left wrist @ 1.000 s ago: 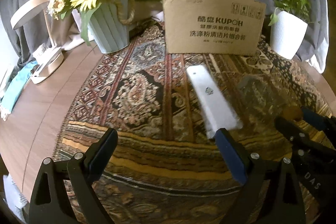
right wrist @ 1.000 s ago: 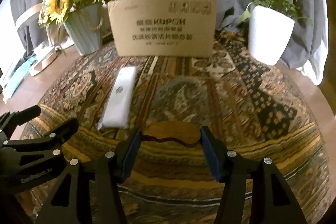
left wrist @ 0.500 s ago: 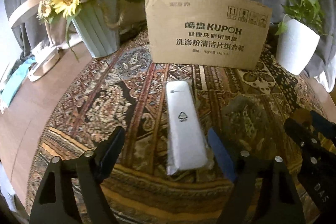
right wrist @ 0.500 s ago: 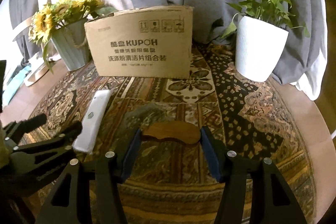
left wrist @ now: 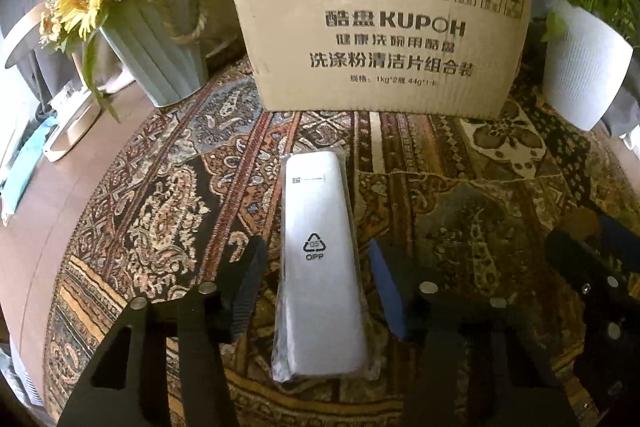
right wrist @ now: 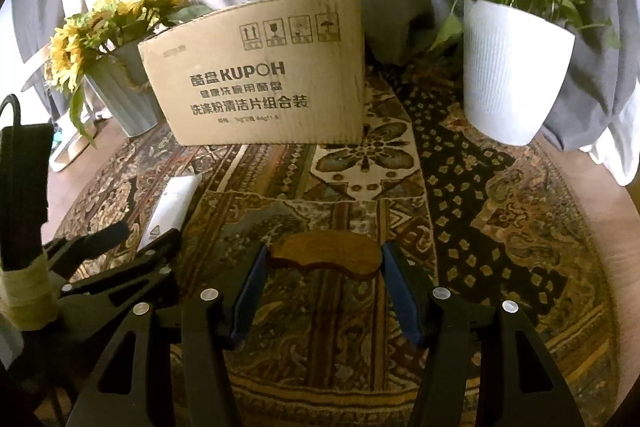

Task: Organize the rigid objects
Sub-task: 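Grasp the wooden comb with the right gripper while the left grasps the white packaged bar, then lift both held items and carry them over the cardboard box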

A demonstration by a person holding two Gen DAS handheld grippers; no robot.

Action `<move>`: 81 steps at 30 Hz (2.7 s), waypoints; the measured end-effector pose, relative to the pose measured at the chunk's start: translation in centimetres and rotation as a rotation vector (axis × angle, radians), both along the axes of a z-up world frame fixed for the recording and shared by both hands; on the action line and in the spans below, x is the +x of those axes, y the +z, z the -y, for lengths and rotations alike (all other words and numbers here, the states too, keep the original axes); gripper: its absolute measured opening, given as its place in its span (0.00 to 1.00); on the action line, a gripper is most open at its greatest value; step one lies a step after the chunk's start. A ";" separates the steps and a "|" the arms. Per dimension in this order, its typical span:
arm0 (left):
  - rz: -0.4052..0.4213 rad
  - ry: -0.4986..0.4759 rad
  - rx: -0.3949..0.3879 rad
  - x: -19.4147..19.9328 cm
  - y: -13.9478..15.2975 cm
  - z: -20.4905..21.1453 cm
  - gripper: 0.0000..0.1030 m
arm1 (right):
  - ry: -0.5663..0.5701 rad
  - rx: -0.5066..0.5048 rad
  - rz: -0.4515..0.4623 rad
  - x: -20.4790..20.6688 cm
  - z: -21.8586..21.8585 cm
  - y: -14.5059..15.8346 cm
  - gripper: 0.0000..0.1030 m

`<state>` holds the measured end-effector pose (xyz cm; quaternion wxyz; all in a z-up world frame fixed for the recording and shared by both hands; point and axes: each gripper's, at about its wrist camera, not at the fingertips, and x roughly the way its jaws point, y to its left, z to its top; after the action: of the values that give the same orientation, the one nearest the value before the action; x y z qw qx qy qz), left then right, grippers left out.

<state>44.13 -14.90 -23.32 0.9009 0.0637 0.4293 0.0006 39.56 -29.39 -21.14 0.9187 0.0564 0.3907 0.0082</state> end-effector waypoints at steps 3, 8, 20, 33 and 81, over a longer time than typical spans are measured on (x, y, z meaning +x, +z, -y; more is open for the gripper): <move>-0.016 0.004 0.007 0.3 -0.4 0.1 0.45 | 0.005 0.010 -0.011 0.4 0.1 -0.3 0.57; -0.026 0.020 -0.005 0.6 -0.7 -0.1 0.44 | 0.020 0.023 -0.024 0.8 0.1 -0.7 0.57; -0.048 -0.028 -0.133 0.5 -0.4 -1.6 0.37 | 0.032 0.043 -0.034 0.9 -0.5 -0.7 0.57; 0.024 -0.064 -0.137 -2.1 2.1 -3.1 0.36 | 0.039 0.038 -0.005 -0.7 -1.9 0.9 0.57; 0.251 -0.205 -0.183 -0.9 16.9 -5.9 0.36 | -0.010 -0.022 0.250 -0.4 -4.6 15.2 0.57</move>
<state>43.23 -8.96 -6.46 0.9447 0.0241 0.3031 -0.1224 39.21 -24.75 -5.91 0.9609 0.0467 0.2728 0.0063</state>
